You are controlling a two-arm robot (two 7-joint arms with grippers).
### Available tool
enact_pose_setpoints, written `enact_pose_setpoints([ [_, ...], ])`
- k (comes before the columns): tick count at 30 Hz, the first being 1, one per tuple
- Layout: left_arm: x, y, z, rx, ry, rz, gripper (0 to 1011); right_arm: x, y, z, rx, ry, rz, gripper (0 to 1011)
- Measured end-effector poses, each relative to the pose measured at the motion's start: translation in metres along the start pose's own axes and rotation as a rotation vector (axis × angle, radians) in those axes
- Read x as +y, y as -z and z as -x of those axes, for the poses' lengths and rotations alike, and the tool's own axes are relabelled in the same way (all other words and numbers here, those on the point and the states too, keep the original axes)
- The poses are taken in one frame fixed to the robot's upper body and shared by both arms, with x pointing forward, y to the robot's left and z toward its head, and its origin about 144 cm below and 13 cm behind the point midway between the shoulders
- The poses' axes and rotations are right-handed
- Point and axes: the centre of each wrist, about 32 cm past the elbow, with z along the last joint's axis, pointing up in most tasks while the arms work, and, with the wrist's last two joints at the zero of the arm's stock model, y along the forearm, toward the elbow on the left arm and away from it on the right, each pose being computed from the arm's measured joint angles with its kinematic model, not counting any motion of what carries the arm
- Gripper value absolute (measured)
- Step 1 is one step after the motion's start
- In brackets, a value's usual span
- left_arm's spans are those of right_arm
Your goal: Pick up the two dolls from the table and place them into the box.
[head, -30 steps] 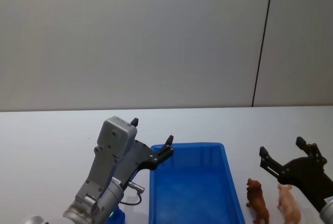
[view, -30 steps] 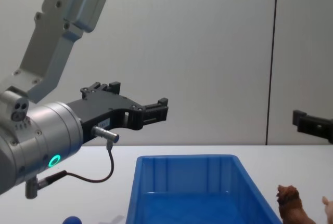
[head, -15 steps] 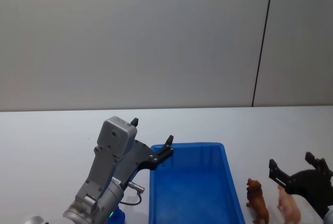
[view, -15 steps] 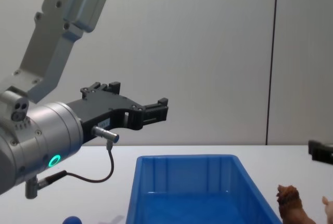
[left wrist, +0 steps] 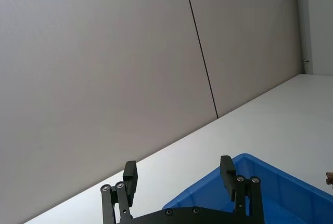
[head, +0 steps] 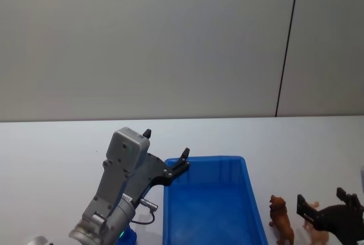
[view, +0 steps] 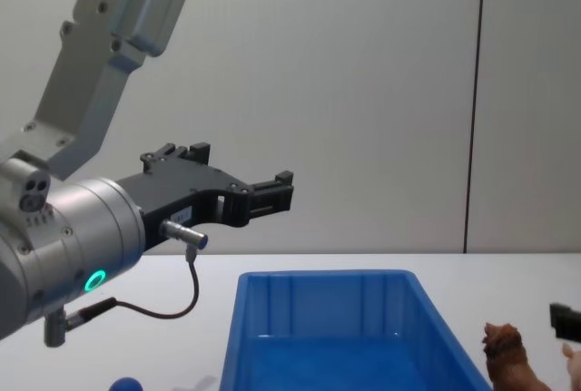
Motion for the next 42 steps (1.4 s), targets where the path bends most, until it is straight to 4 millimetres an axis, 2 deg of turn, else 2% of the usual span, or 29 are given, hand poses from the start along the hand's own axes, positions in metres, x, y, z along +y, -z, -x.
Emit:
enact_pose_setpoints([
  [14, 0.0, 0.0, 0.0, 0.0, 0.0, 0.0, 1002, -0.002, 0.015, 0.004, -0.005, 0.01, 0.091, 998],
  [24, 0.0, 0.0, 0.0, 0.0, 0.0, 0.0, 1002, -0.002, 0.024, 0.007, -0.012, -0.001, 0.139, 761],
  [25, 0.0, 0.0, 0.0, 0.0, 0.0, 0.0, 1002, -0.002, 0.024, 0.007, -0.014, -0.002, 0.143, 705],
  [35, 0.0, 0.0, 0.0, 0.0, 0.0, 0.0, 1002, -0.004, 0.025, 0.009, -0.021, 0.006, 0.145, 408],
  [37, 0.0, 0.0, 0.0, 0.0, 0.0, 0.0, 1002, -0.005, 0.024, 0.009, -0.024, 0.01, 0.137, 378],
  [42, 0.0, 0.0, 0.0, 0.0, 0.0, 0.0, 1001, -0.006, 0.019, 0.009, -0.03, 0.02, 0.106, 378],
])
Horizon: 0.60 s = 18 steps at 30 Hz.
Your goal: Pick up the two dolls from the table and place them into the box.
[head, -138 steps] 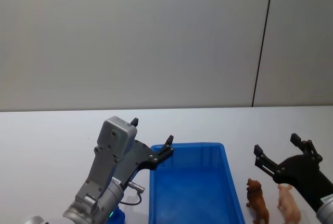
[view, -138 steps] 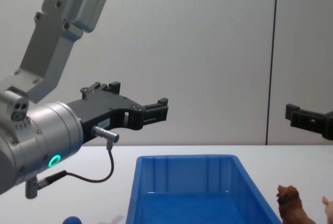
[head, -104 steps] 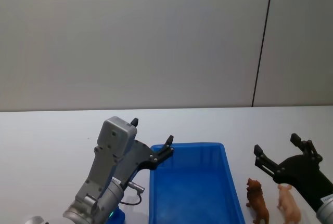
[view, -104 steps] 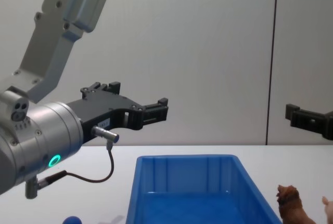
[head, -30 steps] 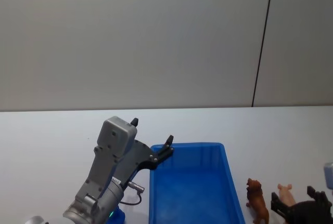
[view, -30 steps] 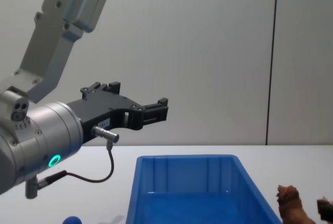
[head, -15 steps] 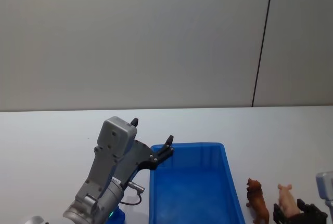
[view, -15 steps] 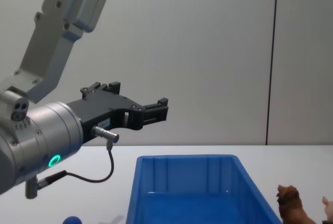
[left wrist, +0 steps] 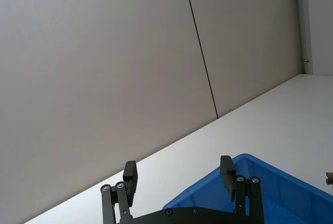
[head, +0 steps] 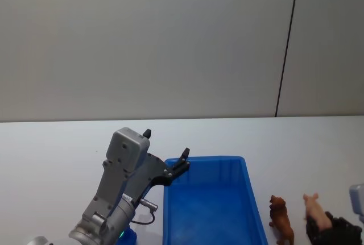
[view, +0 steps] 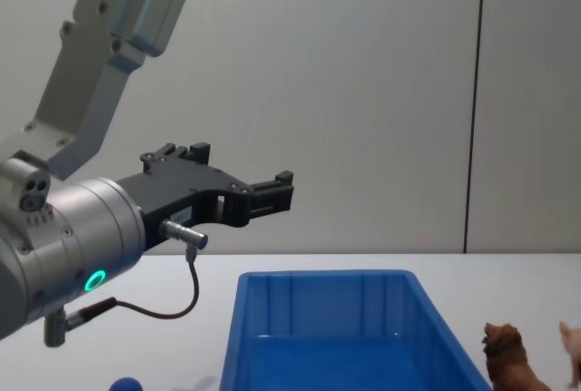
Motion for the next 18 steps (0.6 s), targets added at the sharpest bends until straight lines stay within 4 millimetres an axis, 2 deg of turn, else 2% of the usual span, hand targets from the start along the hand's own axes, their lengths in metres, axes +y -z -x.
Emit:
enact_pose_setpoints([
  [9, 0.0, 0.0, 0.0, 0.0, 0.0, 0.0, 1002, -0.003, -0.012, 0.001, -0.016, -0.001, -0.083, 378],
  [18, 0.0, 0.0, 0.0, 0.0, 0.0, 0.0, 1002, -0.001, -0.025, 0.006, -0.032, -0.073, -0.156, 378],
])
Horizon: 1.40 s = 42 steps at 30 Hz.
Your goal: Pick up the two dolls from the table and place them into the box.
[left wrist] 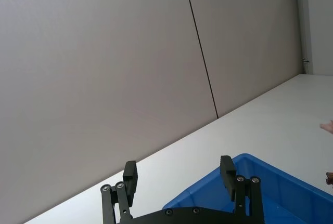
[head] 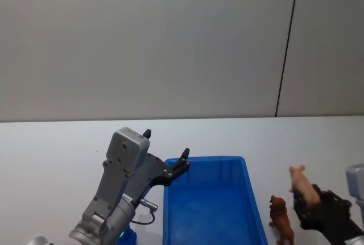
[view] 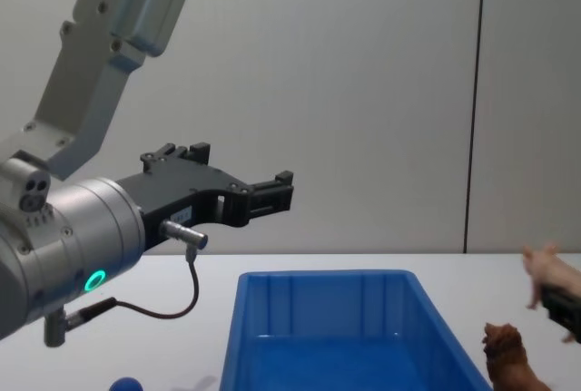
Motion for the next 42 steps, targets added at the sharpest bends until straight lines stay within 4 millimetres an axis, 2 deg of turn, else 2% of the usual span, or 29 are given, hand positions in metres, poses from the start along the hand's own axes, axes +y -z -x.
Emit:
enact_pose_setpoints([
  [9, 0.0, 0.0, 0.0, 0.0, 0.0, 0.0, 1001, 0.01, -0.009, 0.01, -0.006, -0.108, -0.044, 378],
  [20, 0.0, 0.0, 0.0, 0.0, 0.0, 0.0, 1002, 0.029, -0.015, 0.03, -0.008, -0.267, -0.063, 378],
  [23, 0.0, 0.0, 0.0, 0.0, 0.0, 0.0, 1002, 0.033, -0.015, 0.035, -0.008, -0.297, -0.062, 419],
  [24, 0.0, 0.0, 0.0, 0.0, 0.0, 0.0, 1002, 0.034, -0.015, 0.037, -0.007, -0.304, -0.062, 479],
  [32, 0.0, 0.0, 0.0, 0.0, 0.0, 0.0, 1001, 0.04, -0.014, 0.043, -0.004, -0.334, -0.056, 753],
  [42, 0.0, 0.0, 0.0, 0.0, 0.0, 0.0, 1001, 0.037, -0.01, 0.041, -0.006, -0.297, -0.051, 1001],
])
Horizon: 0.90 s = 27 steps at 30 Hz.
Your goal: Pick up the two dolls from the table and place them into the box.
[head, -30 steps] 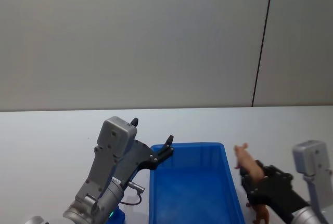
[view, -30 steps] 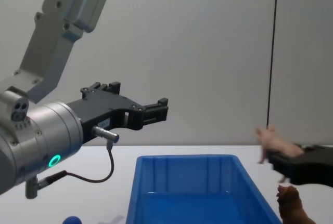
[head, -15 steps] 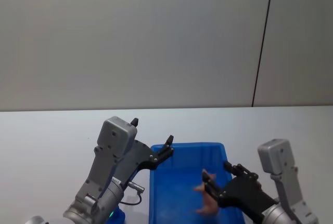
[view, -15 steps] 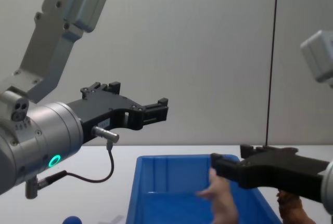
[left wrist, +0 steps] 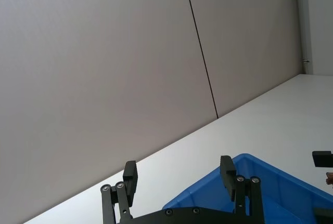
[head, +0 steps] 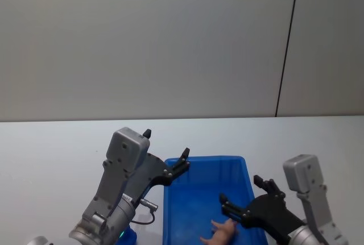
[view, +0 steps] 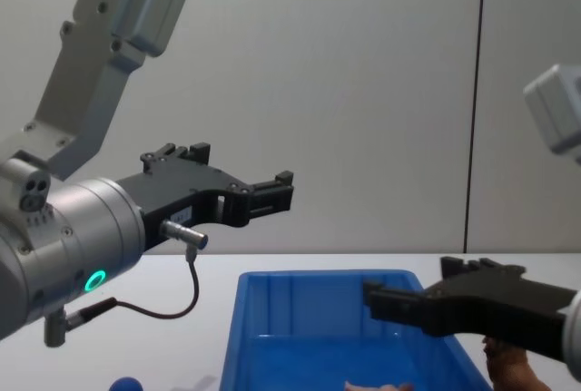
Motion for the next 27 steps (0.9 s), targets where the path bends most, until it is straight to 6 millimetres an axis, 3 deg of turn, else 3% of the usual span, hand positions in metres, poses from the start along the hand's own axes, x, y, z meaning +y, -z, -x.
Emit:
enact_pose_setpoints([
  [27, 0.0, 0.0, 0.0, 0.0, 0.0, 0.0, 1002, -0.04, 0.01, -0.01, -0.013, 0.193, 0.048, 1001],
])
